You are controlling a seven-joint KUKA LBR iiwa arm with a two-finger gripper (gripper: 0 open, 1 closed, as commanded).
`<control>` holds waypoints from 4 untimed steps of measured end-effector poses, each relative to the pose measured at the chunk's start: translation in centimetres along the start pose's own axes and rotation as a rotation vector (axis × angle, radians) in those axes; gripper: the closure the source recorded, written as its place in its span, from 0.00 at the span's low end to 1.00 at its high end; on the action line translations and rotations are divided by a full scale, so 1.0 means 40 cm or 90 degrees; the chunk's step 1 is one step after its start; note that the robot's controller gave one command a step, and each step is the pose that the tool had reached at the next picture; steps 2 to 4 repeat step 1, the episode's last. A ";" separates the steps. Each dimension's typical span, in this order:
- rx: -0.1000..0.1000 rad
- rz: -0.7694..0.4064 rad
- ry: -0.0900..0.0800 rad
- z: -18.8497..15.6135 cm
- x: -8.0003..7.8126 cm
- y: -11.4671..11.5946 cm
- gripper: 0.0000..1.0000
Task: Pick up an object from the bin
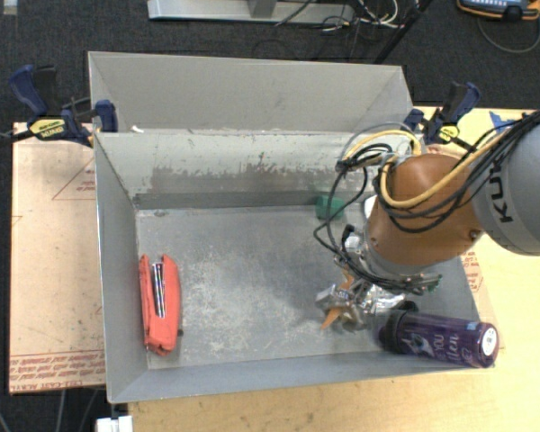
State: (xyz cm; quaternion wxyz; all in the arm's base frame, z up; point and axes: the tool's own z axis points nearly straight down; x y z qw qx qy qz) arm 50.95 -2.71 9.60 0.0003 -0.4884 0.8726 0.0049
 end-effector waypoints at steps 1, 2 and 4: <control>0.005 0.000 -0.003 -0.059 -0.003 -0.005 1.00; 0.005 0.000 -0.003 -0.059 -0.003 -0.005 1.00; 0.005 0.000 -0.003 -0.059 -0.003 -0.005 1.00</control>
Offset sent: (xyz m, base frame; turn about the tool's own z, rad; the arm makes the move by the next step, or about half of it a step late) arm 0.0000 0.0001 0.0006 0.0000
